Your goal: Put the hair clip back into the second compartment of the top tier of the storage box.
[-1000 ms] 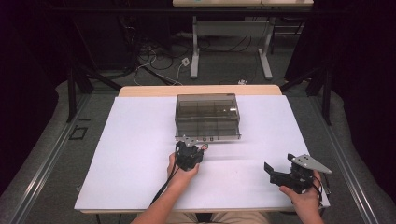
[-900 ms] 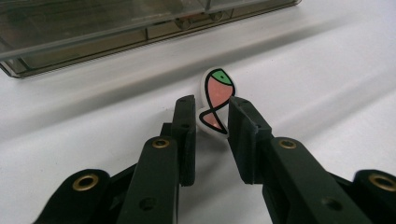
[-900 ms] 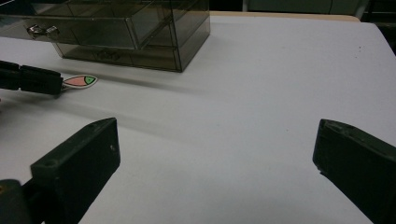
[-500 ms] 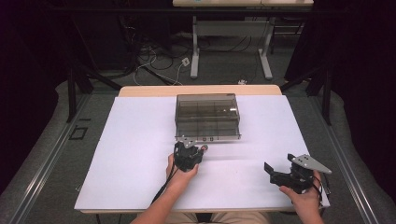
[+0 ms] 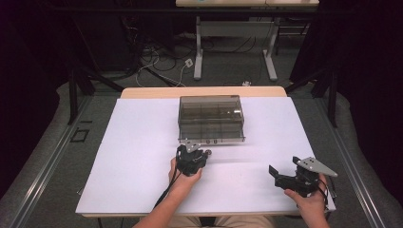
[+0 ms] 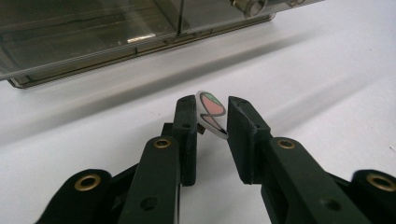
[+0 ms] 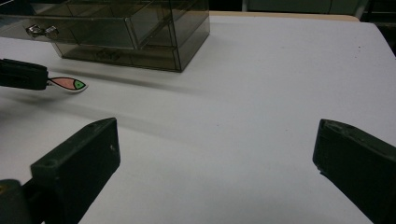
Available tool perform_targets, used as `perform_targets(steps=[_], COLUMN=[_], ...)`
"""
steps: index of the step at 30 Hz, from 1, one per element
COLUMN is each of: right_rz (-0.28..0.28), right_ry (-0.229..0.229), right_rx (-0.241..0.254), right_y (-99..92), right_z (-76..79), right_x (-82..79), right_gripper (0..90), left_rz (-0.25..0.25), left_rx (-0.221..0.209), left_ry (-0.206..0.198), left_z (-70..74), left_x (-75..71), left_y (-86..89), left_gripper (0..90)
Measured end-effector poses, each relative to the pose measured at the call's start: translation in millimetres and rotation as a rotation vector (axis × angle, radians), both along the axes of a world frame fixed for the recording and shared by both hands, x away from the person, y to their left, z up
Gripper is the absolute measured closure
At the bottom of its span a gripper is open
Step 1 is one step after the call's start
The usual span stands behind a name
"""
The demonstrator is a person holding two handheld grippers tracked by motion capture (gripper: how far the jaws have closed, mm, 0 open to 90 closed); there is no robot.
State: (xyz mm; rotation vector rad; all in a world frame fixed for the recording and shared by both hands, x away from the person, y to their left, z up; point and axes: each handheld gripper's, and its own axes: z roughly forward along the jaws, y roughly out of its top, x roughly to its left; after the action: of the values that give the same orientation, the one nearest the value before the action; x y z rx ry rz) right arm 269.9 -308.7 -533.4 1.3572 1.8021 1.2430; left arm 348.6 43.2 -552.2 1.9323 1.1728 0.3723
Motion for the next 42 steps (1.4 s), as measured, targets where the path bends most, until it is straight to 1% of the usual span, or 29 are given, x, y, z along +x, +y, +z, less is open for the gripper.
perform_targets(steps=[5, 6, 7, 8, 10, 12, 16, 17, 19, 20, 21, 22, 23, 24, 25, 26, 29, 30, 33, 34, 35, 37, 38, 40, 41, 42], right_rz=[0.002, 0.001, 0.001, 0.001, 0.001, 0.0, 0.001, 0.0, 0.002, 0.0, 0.0, 0.0, 0.0, -0.001, -0.002, 0.001, 0.001, 0.0, -0.001, -0.002, -0.002, -0.003, -0.003, -0.003, -0.002, -0.002], right_ry=[-0.003, -0.001, -0.001, -0.001, -0.002, 0.0, -0.002, 0.005, 0.002, 0.001, 0.005, -0.001, 0.004, 0.005, 0.006, -0.001, -0.001, -0.001, -0.001, 0.0, 0.0, 0.002, 0.001, 0.001, -0.001, -0.001], right_rx=[0.001, 0.0, -0.001, -0.001, -0.002, -0.001, 0.001, -0.003, -0.002, -0.002, -0.004, -0.002, -0.003, -0.003, -0.002, 0.001, -0.001, -0.001, -0.001, 0.0, 0.0, 0.002, 0.002, 0.002, -0.001, -0.001], right_y=[-0.2, -0.3, -0.3, -0.3, -0.4, -0.5, -0.4, -0.4, -0.3, -0.4, -0.2, -0.4, -0.4, -0.4, -0.4, -0.3, -0.3, -0.3, -0.4, -0.3, -0.4, -0.2, -0.3, -0.3, -0.5, -0.5], right_z=[-0.1, 0.0, 0.0, 0.0, 0.0, 0.1, -0.1, 0.2, -0.1, 0.0, 0.1, 0.1, 0.2, 0.2, 0.2, -0.1, 0.1, 0.1, 0.2, 0.2, 0.3, 0.2, 0.3, 0.3, 0.3, 0.3], right_x=[0.3, 0.2, 0.2, 0.2, 0.1, 0.0, 0.4, 0.2, 0.3, 0.0, 0.1, 0.0, 0.1, 0.1, 0.1, 0.3, -0.1, -0.1, -0.1, -0.2, -0.2, -0.3, -0.4, -0.4, -0.3, -0.3], right_gripper=[0.5, 0.5, 0.5, 0.5, 0.6, 0.6, 0.5, 0.5, 0.5, 0.5, 0.6, 0.6, 0.6, 0.6, 0.5, 0.5, 0.6, 0.6, 0.5, 0.5, 0.6, 0.5, 0.6, 0.5, 0.6, 0.5], left_rz=[-0.011, -0.013, -0.01, -0.018, -0.016, -0.027, -0.03, -0.03, -0.041, -0.036, -0.032, -0.034, -0.042, -0.035, -0.049, -0.039, -0.044, -0.053, -0.05, -0.06, -0.056, -0.053, -0.06, -0.059, -0.053, -0.058], left_rx=[0.0, -0.006, -0.012, -0.006, -0.01, -0.01, -0.019, -0.022, -0.017, -0.032, -0.039, -0.034, -0.031, -0.041, -0.029, -0.043, -0.045, -0.04, -0.052, -0.045, -0.05, -0.058, -0.055, -0.057, -0.072, -0.067], left_ry=[-0.005, -0.011, -0.008, -0.012, -0.01, -0.013, -0.015, -0.017, -0.021, -0.016, -0.018, -0.019, -0.027, -0.024, -0.025, -0.023, -0.026, -0.034, -0.032, -0.032, -0.042, -0.036, -0.042, -0.044, -0.043, -0.049], left_z=[2.1, 2.6, 2.8, 3.3, 4.2, 5.1, 7.1, 7.7, 9.2, 9.8, 10.3, 11.2, 11.7, 12.2, 13.7, 13.9, 15.5, 16.2, 18.1, 19.3, 19.8, 21.7, 22.6, 24.8, 25.5, 26.4], left_x=[-1.8, -2.2, -2.7, -2.9, -4.1, -4.8, -7.1, -7.7, -8.4, -9.5, -10.5, -10.8, -10.8, -11.8, -12.0, -13.0, -14.3, -14.4, -16.1, -16.1, -16.2, -17.5, -17.7, -18.3, -19.0, -18.9], left_y=[0.6, 0.5, 0.1, 0.6, 0.0, 0.4, 0.1, 0.1, 1.0, 0.4, -0.1, 0.4, 1.0, 0.4, 1.9, 1.0, 1.1, 1.7, 1.2, 2.1, 2.2, 2.4, 3.1, 4.1, 3.9, 4.8], left_gripper=[73.8, 73.8, 73.9, 73.9, 73.9, 74.0, 74.1, 74.1, 74.1, 74.1, 74.2, 74.2, 74.2, 74.2, 74.2, 74.3, 74.4, 74.4, 74.5, 74.5, 74.5, 74.6, 74.6, 74.7, 74.8, 74.8])
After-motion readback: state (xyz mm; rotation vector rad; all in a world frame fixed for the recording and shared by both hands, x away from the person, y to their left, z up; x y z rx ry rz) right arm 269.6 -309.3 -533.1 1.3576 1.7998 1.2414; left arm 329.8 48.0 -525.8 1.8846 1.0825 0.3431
